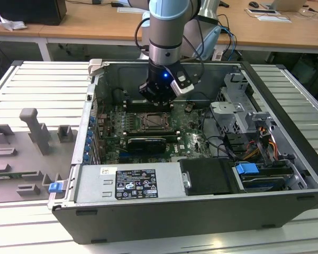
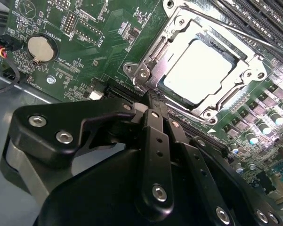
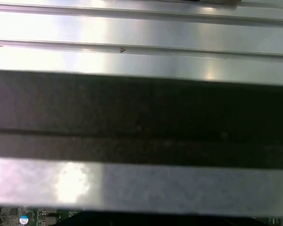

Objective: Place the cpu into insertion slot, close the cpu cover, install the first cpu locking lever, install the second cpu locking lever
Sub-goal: 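Install the second cpu locking lever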

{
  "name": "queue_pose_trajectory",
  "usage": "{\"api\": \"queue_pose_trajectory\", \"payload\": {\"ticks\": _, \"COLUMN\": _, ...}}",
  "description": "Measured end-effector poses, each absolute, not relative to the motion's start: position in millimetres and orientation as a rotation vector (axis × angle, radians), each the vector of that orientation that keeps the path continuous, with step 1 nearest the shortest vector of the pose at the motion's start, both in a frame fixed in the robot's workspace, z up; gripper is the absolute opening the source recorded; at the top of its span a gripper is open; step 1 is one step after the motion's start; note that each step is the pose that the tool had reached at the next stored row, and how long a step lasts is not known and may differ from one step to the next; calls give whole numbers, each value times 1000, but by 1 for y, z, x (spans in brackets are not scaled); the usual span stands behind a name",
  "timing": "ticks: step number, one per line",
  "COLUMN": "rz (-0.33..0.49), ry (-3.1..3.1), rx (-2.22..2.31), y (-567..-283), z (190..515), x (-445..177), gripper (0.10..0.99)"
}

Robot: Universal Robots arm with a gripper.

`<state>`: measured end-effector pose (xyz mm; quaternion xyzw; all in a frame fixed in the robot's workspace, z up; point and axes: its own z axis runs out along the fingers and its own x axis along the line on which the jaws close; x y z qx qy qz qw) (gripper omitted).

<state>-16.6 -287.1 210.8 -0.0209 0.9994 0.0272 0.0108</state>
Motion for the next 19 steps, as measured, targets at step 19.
{"api": "queue_pose_trajectory", "payload": {"ticks": 19, "rz": 85, "ry": 3118, "rx": -65, "y": -297, "z": 237, "x": -17, "gripper": 106}}
